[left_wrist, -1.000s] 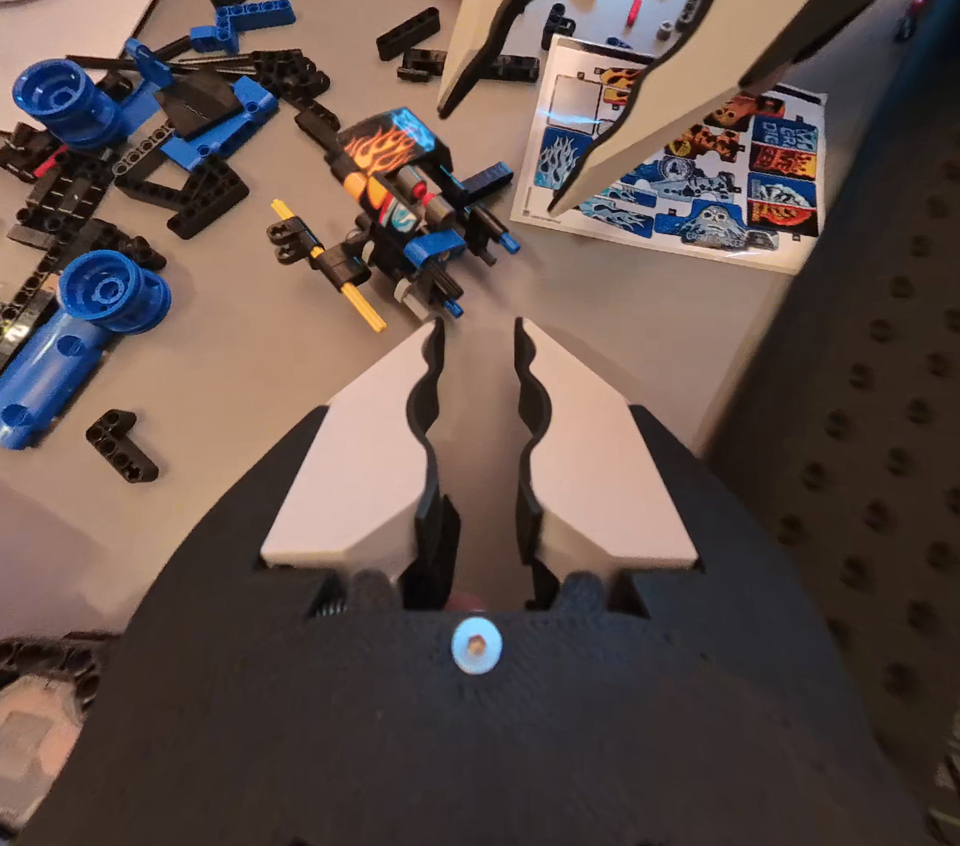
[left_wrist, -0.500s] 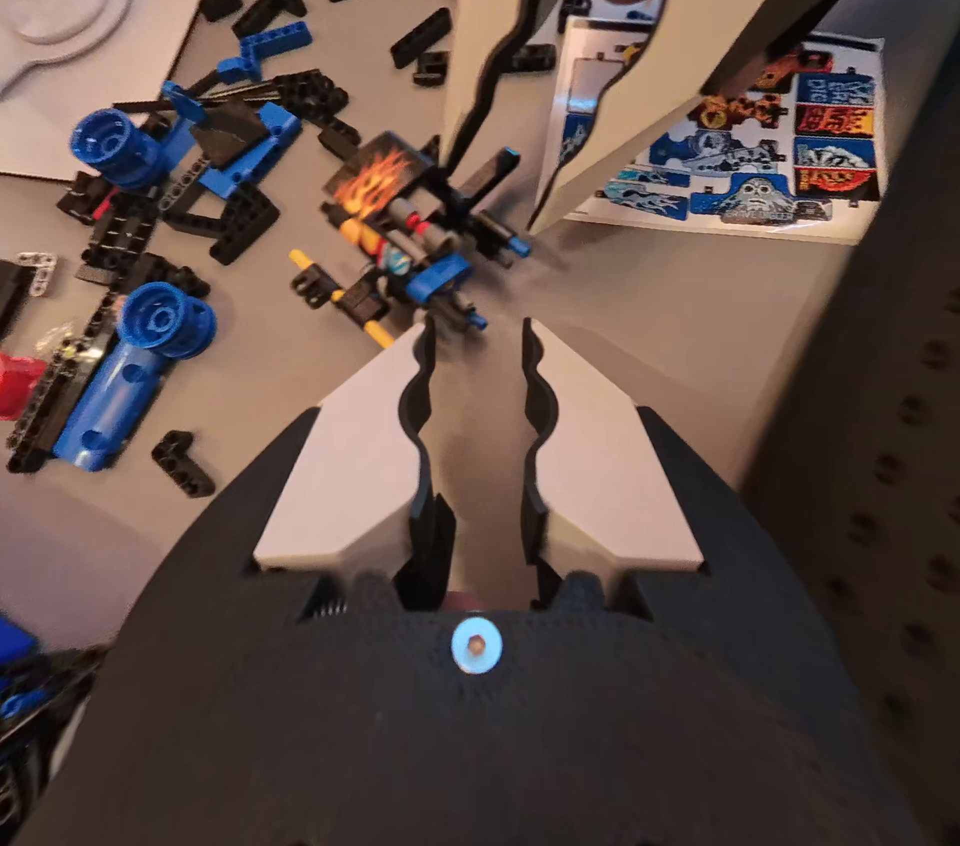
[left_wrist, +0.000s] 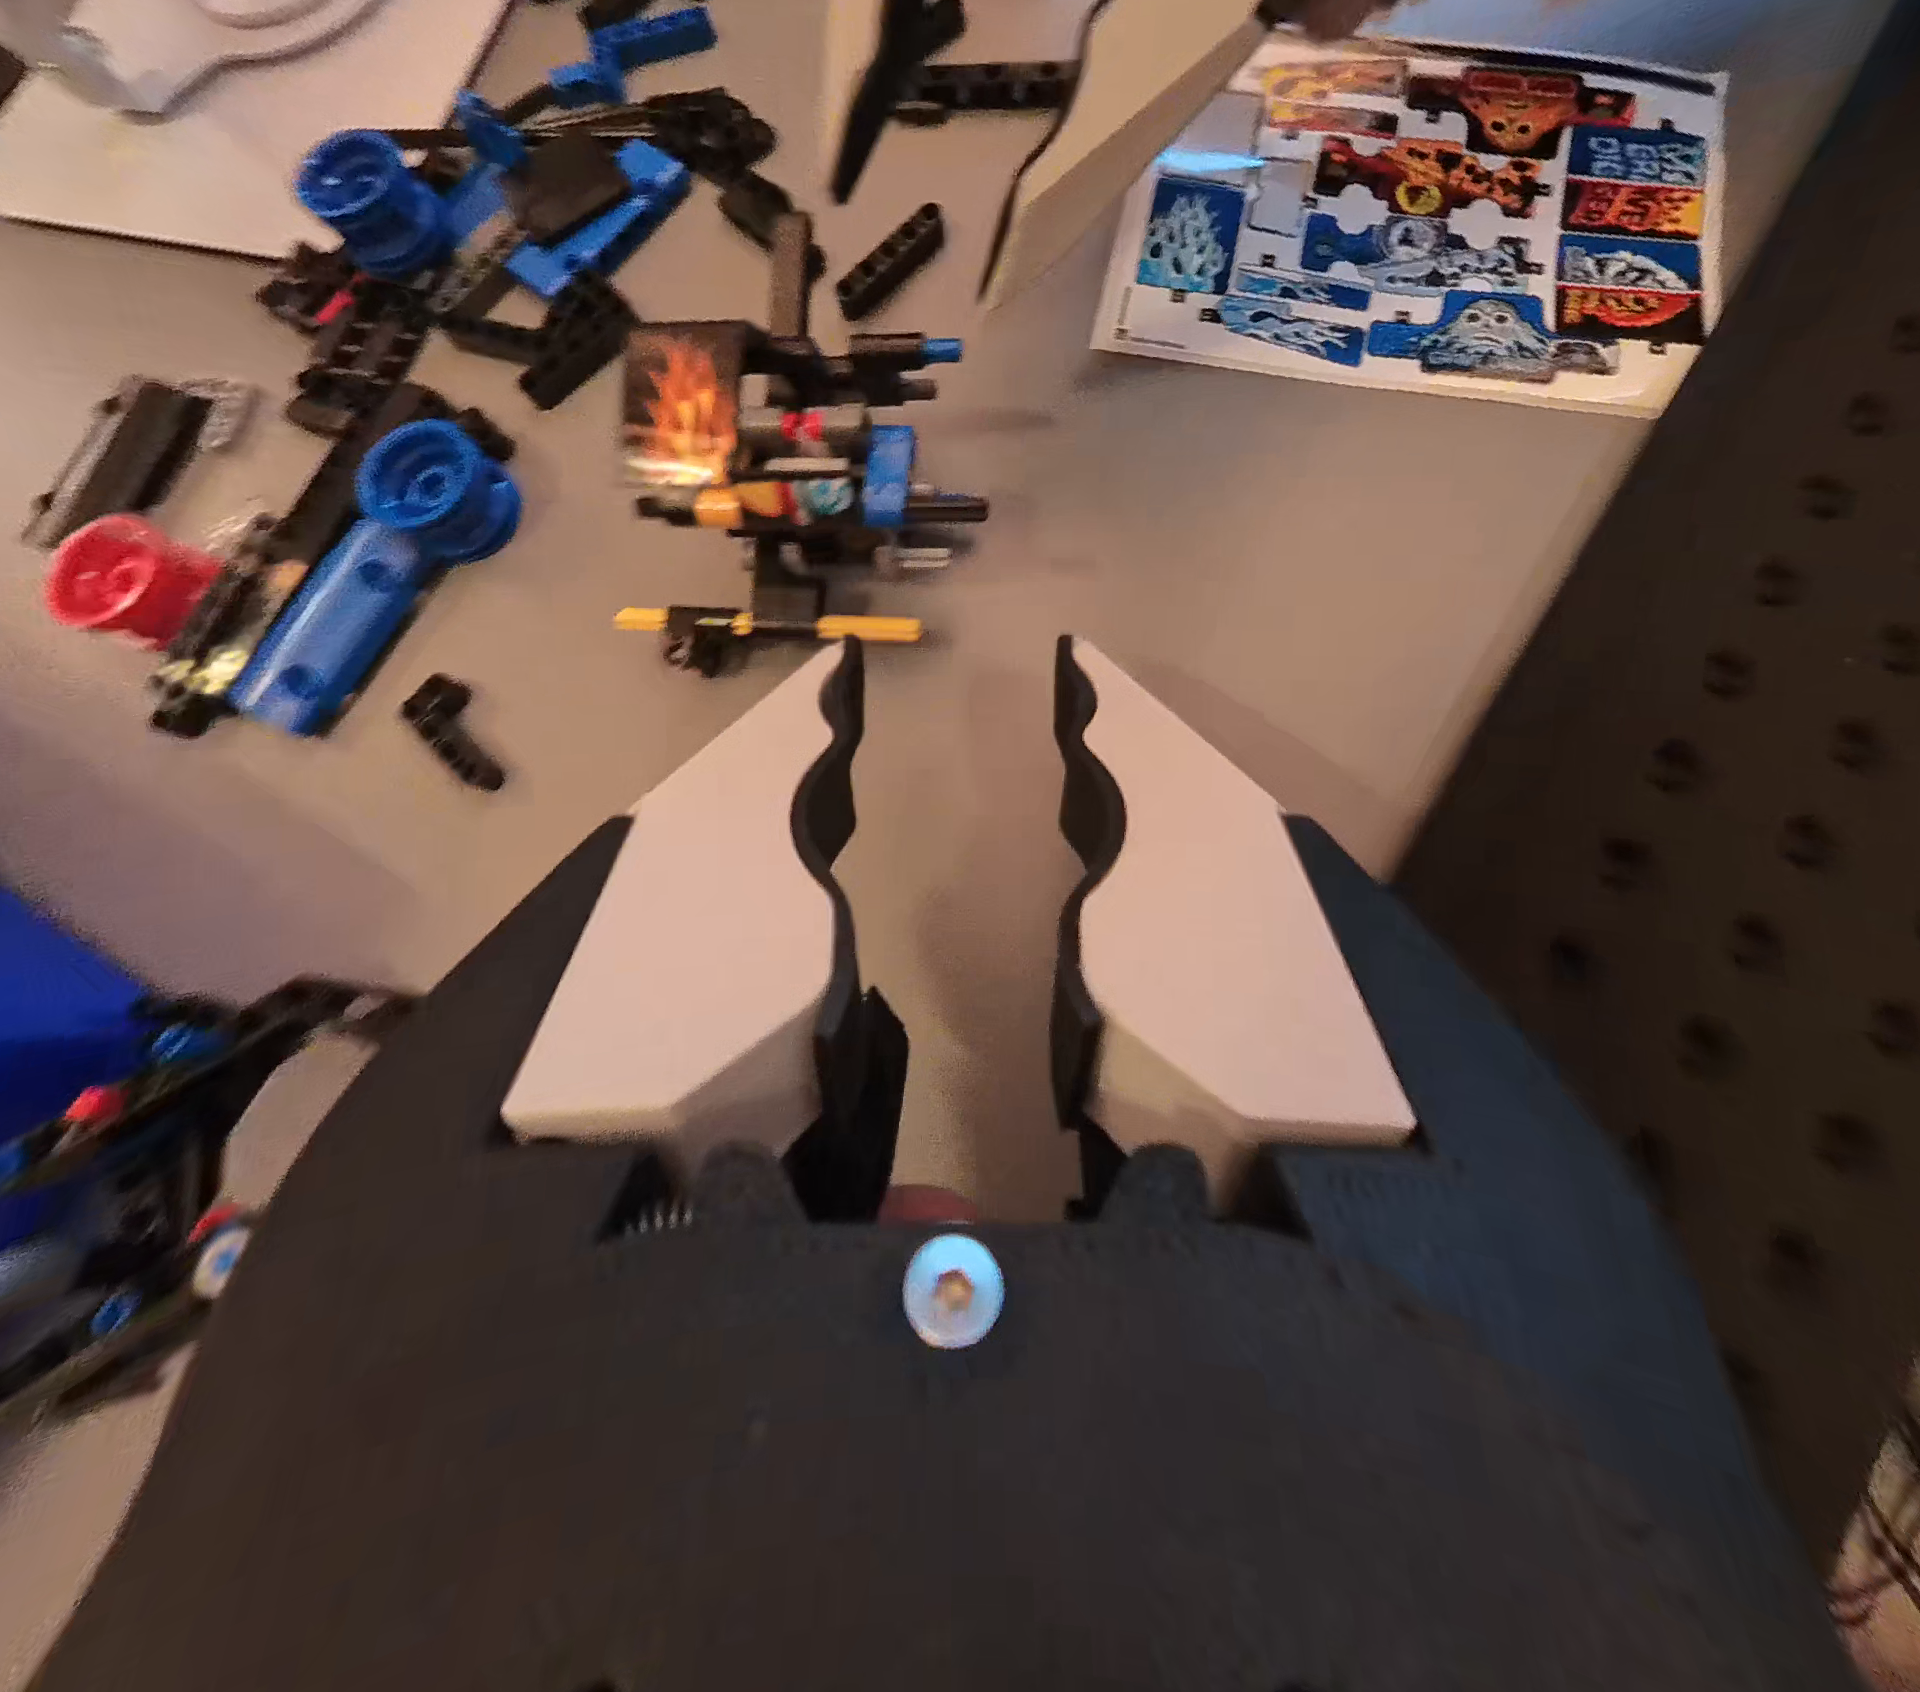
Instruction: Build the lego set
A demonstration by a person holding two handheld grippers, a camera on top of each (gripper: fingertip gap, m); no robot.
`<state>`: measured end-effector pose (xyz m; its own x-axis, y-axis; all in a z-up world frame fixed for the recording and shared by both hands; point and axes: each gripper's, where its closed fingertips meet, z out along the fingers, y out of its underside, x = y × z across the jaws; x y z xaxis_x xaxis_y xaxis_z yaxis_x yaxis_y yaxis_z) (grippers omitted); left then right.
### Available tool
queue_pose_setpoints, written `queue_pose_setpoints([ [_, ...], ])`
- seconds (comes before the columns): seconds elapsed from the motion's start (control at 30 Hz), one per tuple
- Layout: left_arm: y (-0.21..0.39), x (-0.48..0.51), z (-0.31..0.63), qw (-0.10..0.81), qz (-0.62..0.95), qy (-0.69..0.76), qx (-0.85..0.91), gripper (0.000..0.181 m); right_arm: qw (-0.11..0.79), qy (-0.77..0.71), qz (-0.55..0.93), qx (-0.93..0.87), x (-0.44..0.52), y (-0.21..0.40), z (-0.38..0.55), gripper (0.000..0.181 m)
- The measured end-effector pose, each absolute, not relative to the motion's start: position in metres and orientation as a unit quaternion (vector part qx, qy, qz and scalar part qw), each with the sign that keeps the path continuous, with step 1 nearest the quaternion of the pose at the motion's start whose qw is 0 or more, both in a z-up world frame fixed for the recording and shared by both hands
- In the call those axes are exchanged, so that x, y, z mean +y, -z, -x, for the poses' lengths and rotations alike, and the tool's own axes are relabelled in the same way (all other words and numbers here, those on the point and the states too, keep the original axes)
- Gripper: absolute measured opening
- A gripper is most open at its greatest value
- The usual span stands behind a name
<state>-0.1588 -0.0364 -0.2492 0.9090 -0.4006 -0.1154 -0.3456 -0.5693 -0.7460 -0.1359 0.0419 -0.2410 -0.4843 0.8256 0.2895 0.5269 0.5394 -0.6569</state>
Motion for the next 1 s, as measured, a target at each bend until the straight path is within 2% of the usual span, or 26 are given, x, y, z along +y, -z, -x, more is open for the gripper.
queue_pose_setpoints([
  [0.33,0.232,-0.028,0.178,0.444,0.868,-0.039,0.219,0.045,0.293,-0.251,0.434,-0.814,0.053,0.244,0.121,0.031],
  [0.6,0.243,0.002,0.177,0.418,0.860,-0.097,0.275,0.079,0.317,-0.244,0.431,-0.809,0.056,0.252,0.124,0.031],
  [0.67,0.252,0.001,0.175,0.407,0.865,-0.080,0.282,0.065,0.327,-0.248,0.428,-0.805,0.057,0.250,0.125,0.031],
  [0.8,0.262,-0.002,0.176,0.395,0.874,-0.073,0.275,0.052,0.338,-0.259,0.423,-0.800,0.057,0.247,0.126,0.030],
  [0.93,0.274,-0.010,0.177,0.376,0.882,-0.070,0.274,0.045,0.342,-0.266,0.421,-0.797,0.057,0.247,0.128,0.030],
  [1.0,0.276,-0.012,0.180,0.375,0.884,-0.077,0.268,0.049,0.340,-0.263,0.425,-0.796,0.059,0.250,0.128,0.030],
])
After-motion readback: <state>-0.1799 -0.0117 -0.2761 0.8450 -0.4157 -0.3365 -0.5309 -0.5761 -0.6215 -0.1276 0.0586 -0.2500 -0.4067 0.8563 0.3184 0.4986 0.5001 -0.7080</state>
